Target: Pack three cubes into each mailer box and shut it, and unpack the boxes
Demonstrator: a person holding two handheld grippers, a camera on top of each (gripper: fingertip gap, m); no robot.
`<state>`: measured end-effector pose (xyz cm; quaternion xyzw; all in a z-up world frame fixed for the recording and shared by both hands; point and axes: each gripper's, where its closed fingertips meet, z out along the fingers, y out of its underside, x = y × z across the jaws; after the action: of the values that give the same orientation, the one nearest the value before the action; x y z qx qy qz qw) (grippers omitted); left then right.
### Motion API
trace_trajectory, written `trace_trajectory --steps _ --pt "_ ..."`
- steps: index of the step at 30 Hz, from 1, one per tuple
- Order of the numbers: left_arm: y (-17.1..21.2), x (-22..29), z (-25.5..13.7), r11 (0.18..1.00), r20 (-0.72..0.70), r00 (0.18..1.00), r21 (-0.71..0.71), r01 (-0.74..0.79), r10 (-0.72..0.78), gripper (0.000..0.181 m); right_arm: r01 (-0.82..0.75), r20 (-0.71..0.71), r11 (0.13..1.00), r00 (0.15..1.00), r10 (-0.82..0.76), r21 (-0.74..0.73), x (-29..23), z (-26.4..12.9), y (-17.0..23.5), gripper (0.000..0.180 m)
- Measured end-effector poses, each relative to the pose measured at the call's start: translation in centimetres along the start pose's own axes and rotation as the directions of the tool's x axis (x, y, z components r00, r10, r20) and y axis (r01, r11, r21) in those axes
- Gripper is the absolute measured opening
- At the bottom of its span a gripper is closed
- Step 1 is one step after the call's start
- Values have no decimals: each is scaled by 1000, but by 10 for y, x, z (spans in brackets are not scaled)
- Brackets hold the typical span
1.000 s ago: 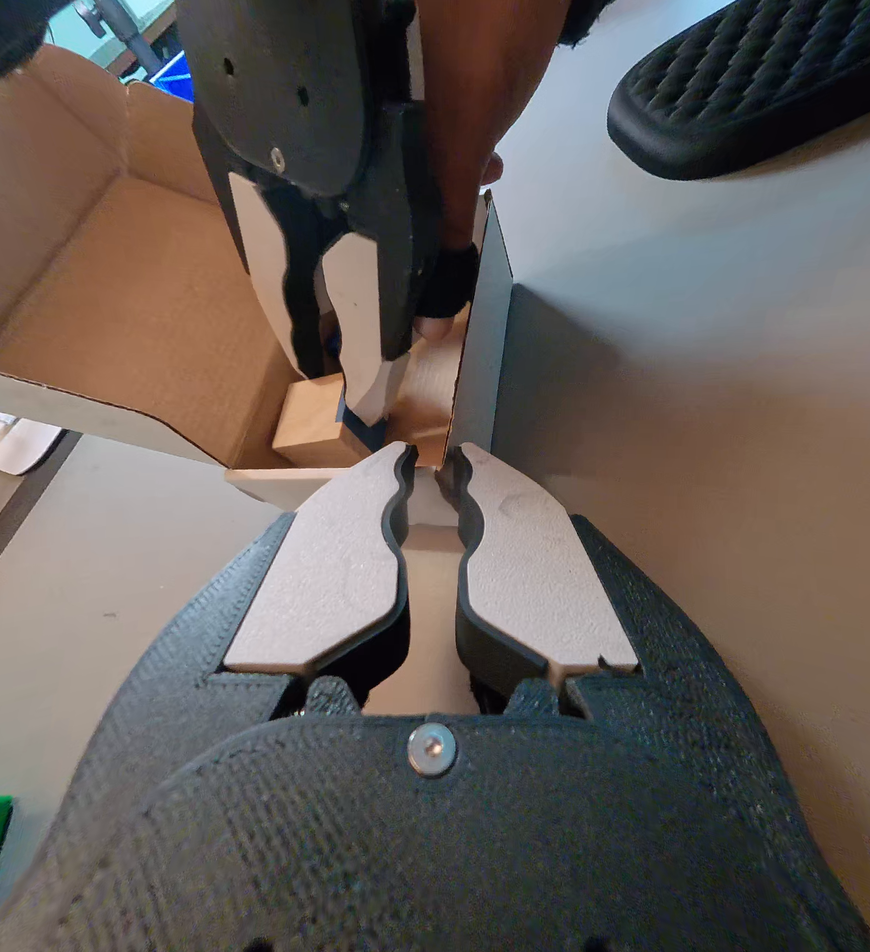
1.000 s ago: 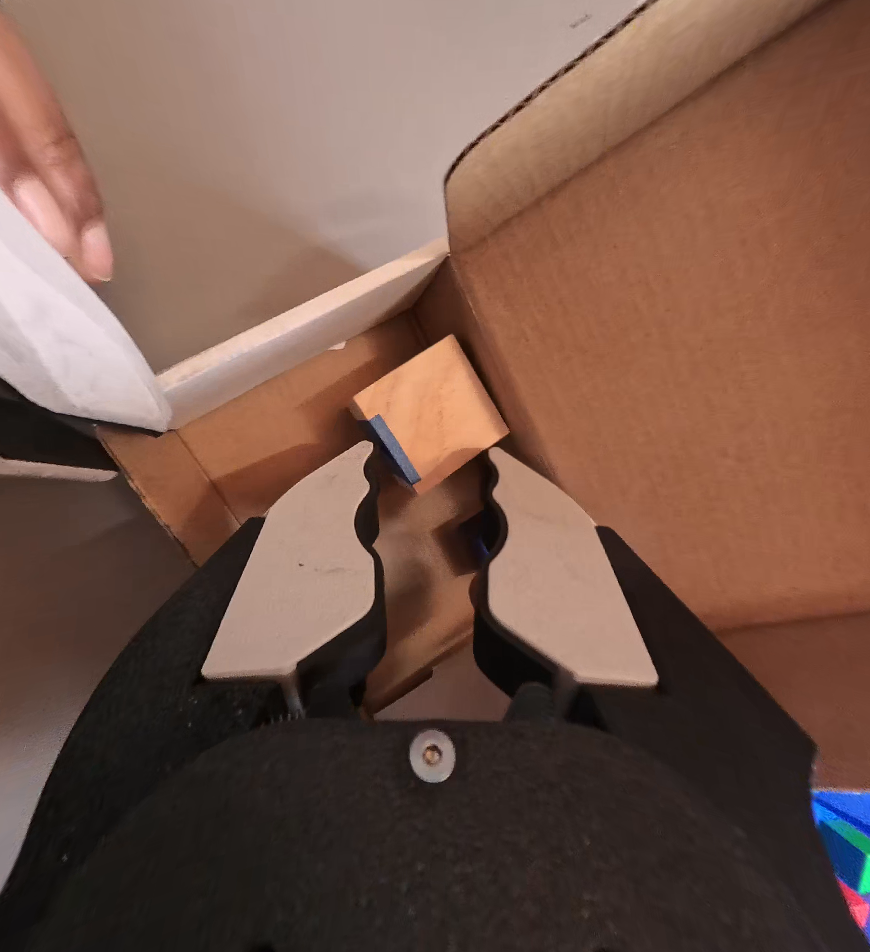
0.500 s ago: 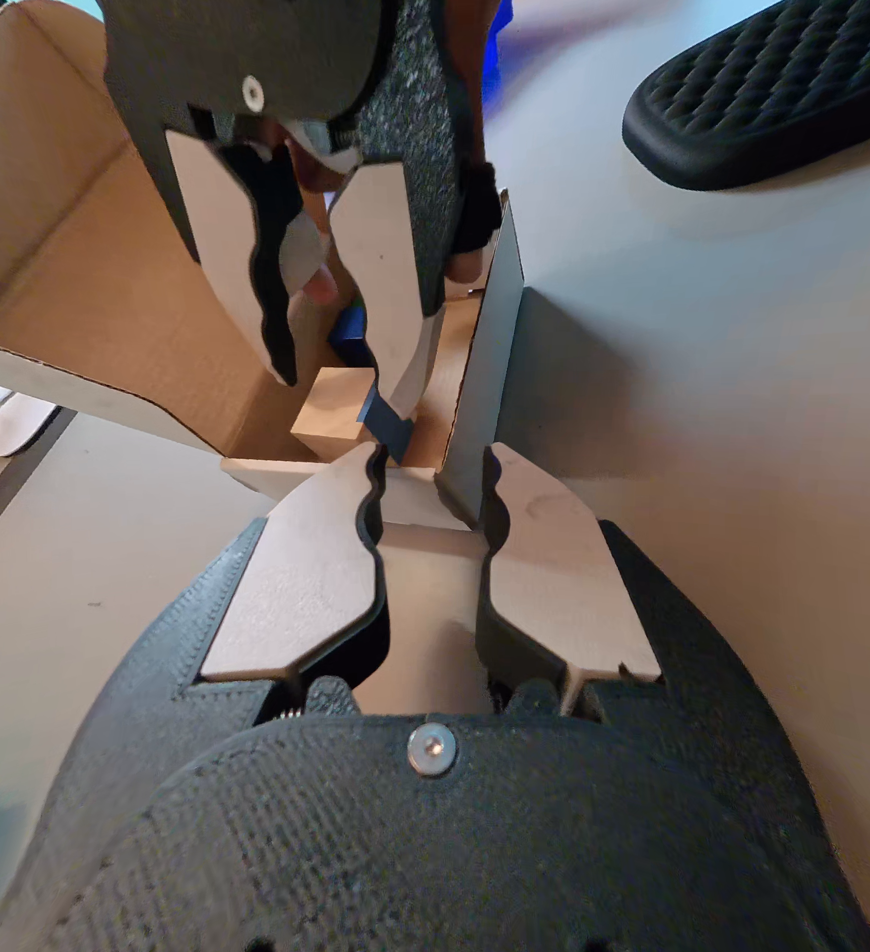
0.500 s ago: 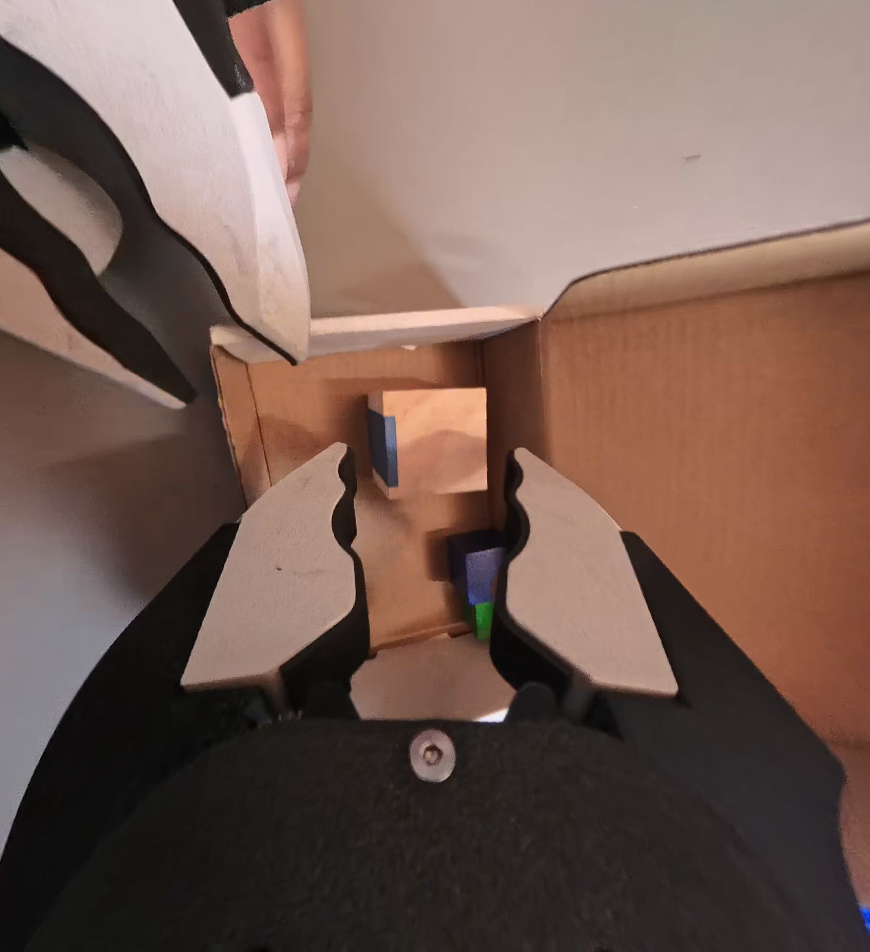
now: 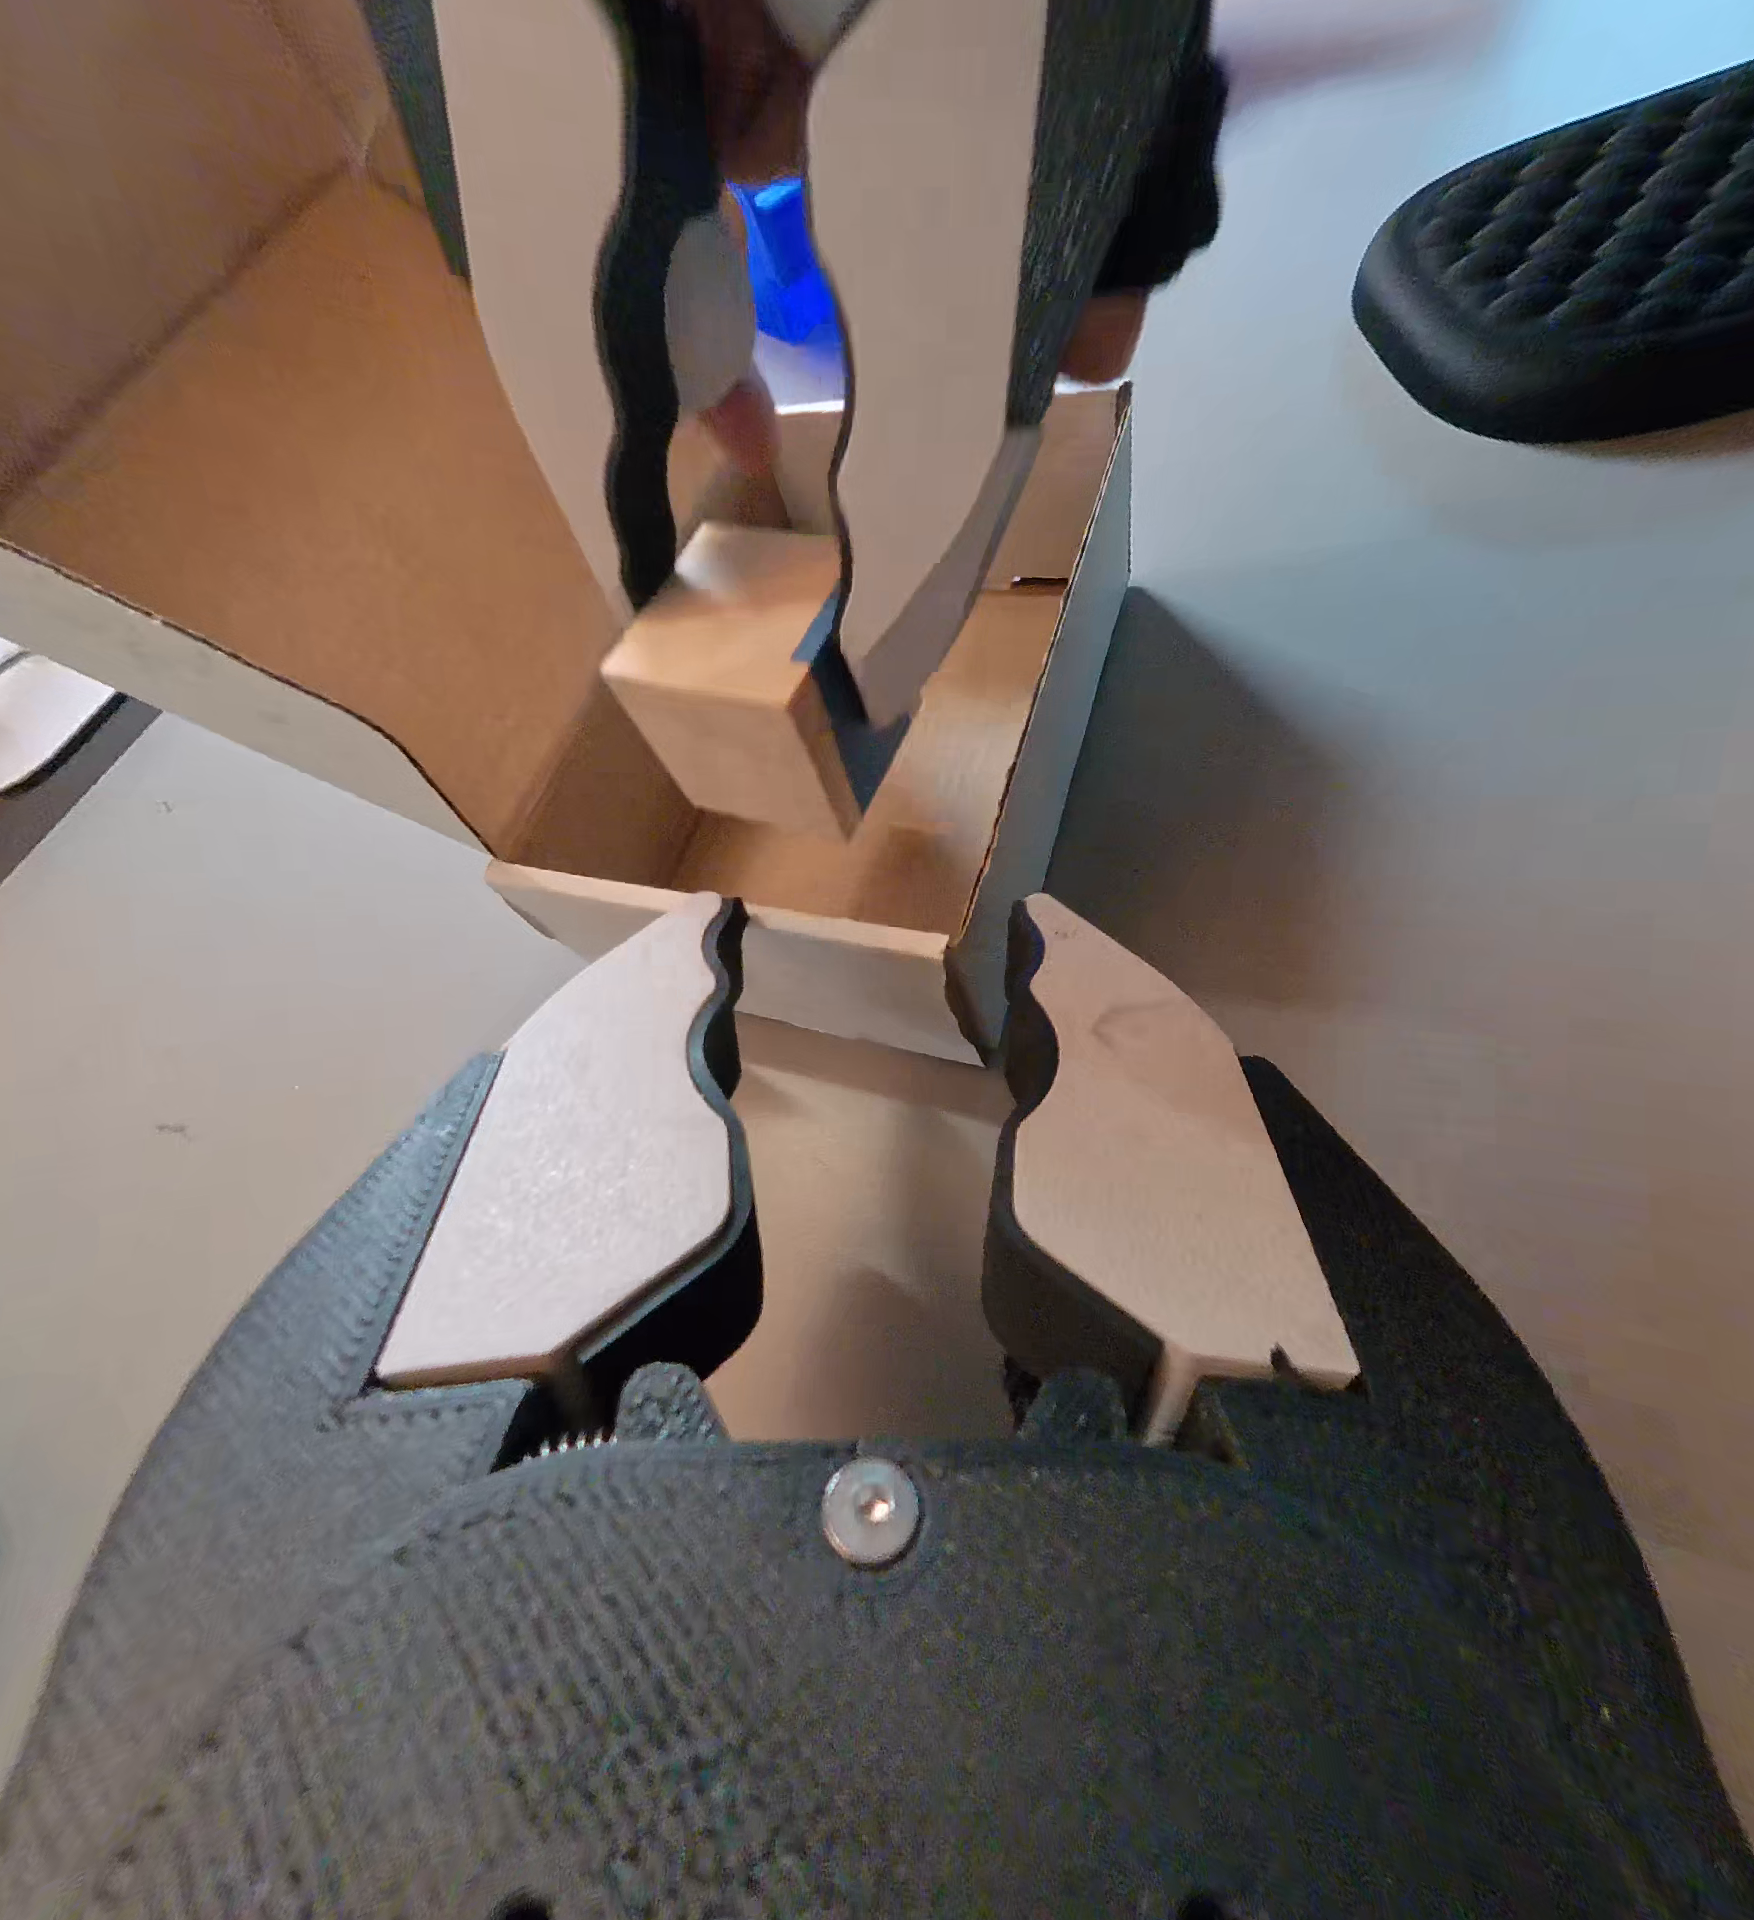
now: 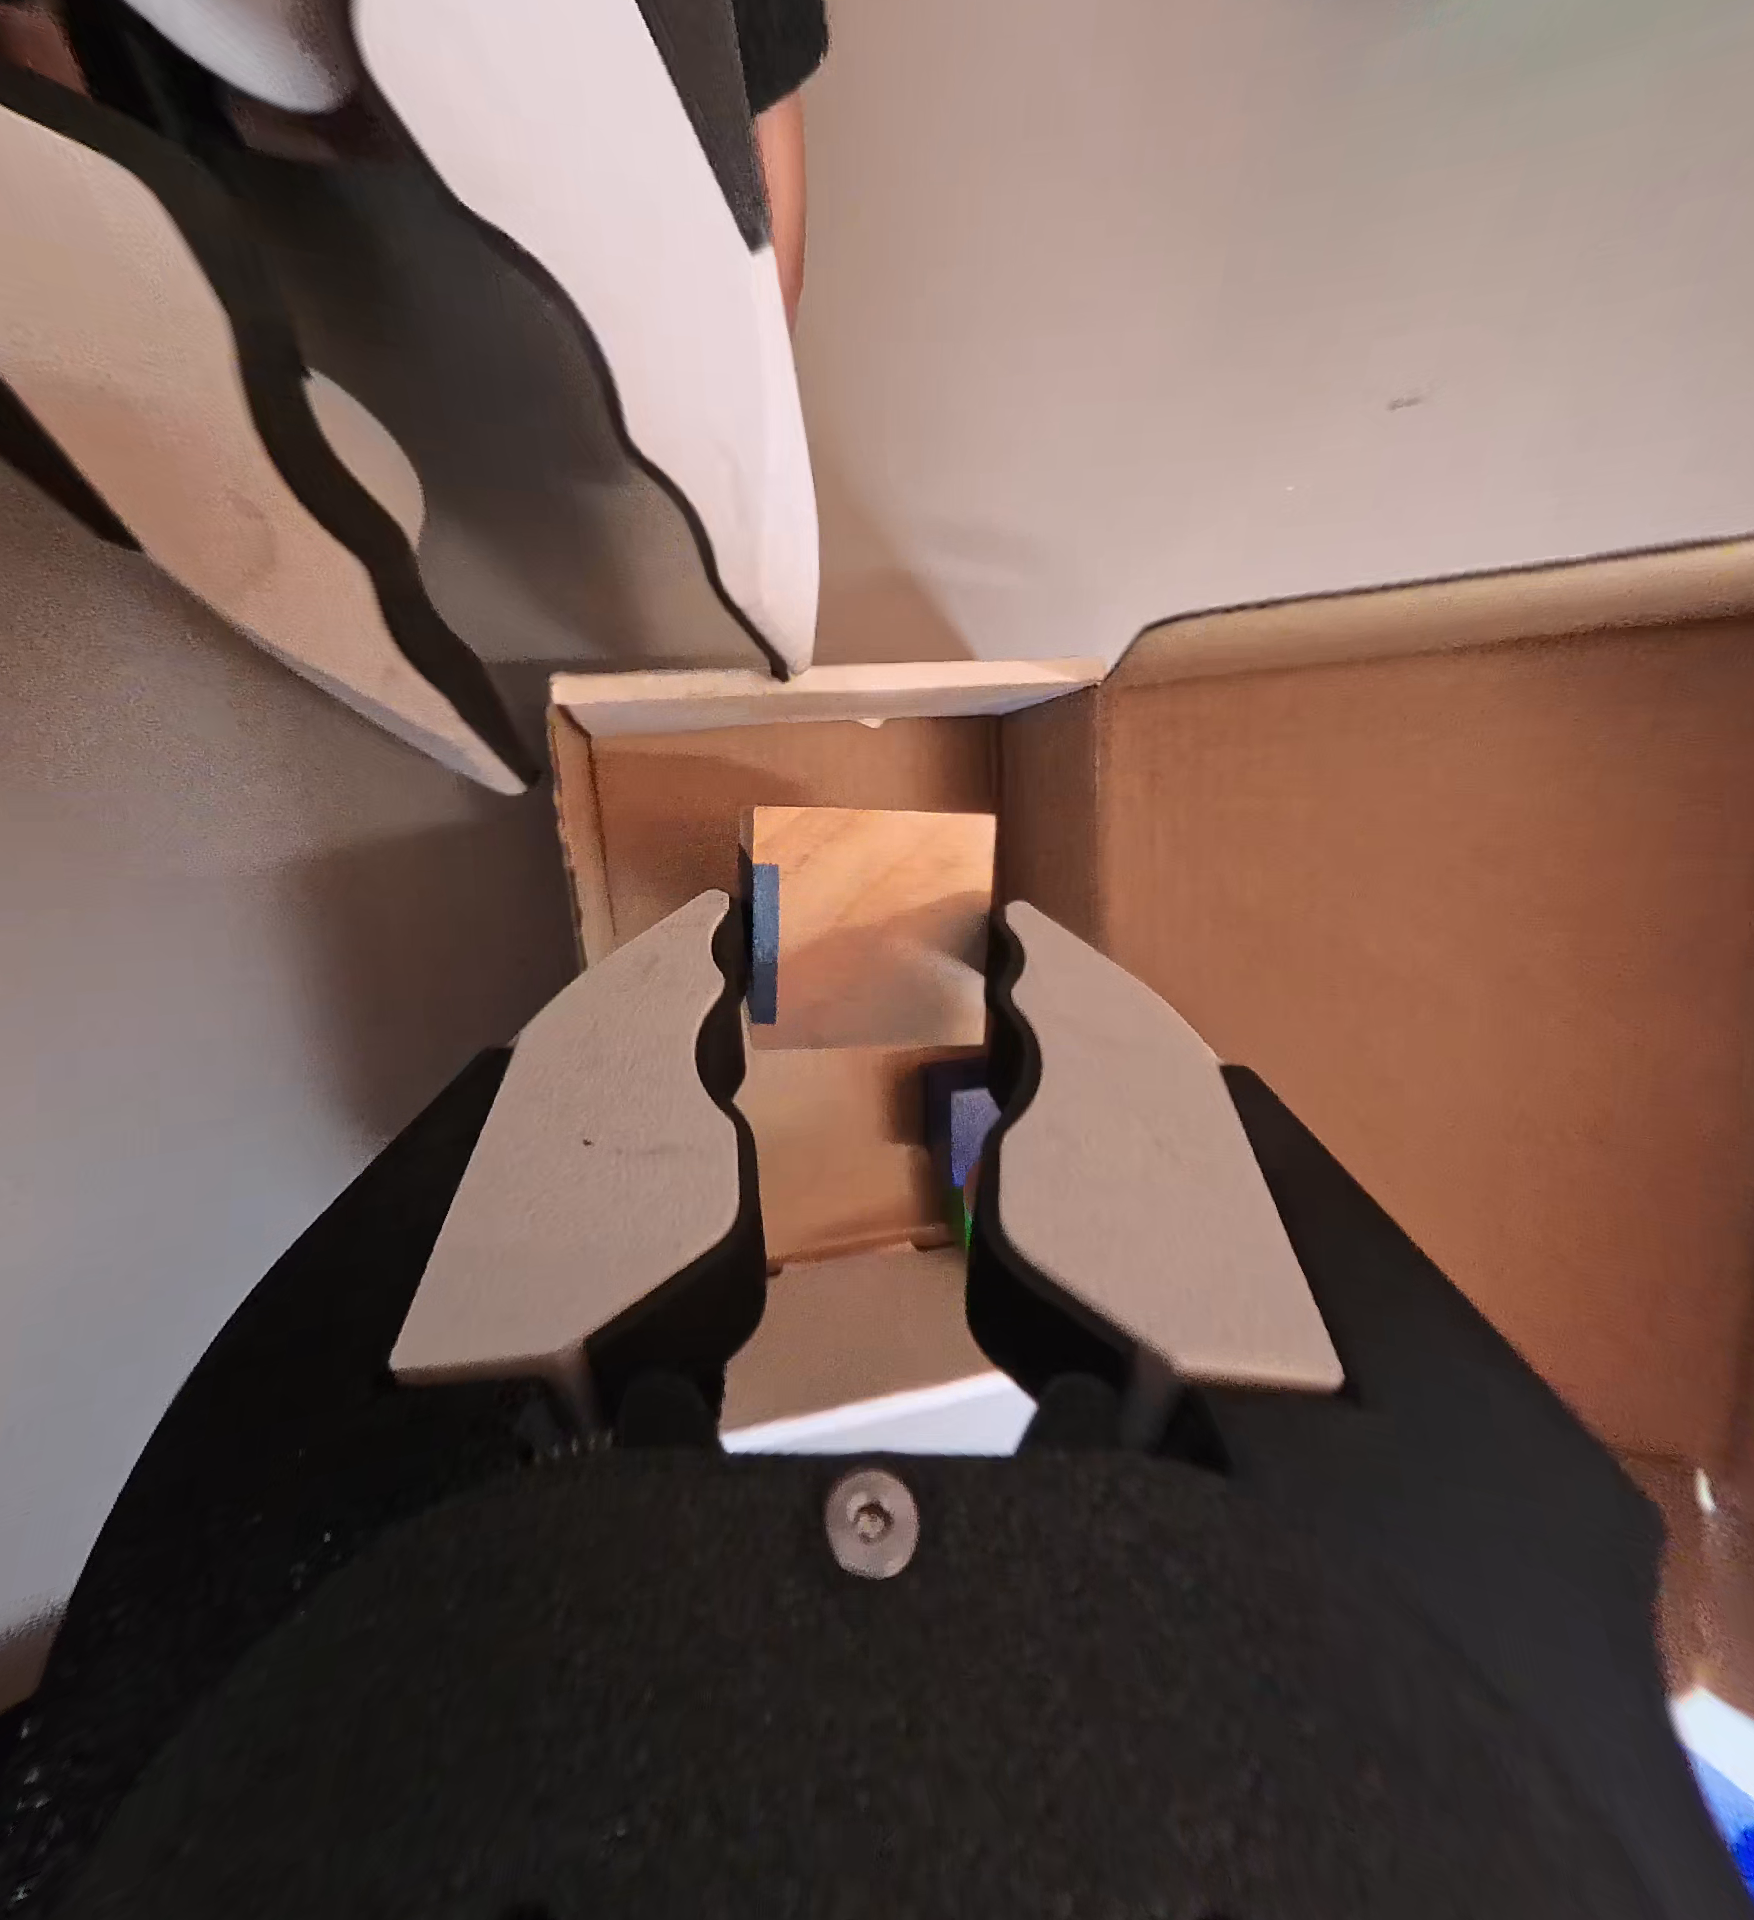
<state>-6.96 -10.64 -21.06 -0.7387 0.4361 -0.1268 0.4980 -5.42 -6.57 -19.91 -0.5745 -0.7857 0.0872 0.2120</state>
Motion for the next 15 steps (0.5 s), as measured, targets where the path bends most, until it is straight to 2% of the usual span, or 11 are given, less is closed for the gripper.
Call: trace_trajectory --steps 6,15 --pt "-3 0 -2 998 12 998 -21 60 -60 51 -35 -32 996 999 38 79 -8 -45 5 44" --pt "-2 -4 -2 993 54 993 -50 106 -103 51 -142 -119 981 980 158 135 -2 -108 53 44"
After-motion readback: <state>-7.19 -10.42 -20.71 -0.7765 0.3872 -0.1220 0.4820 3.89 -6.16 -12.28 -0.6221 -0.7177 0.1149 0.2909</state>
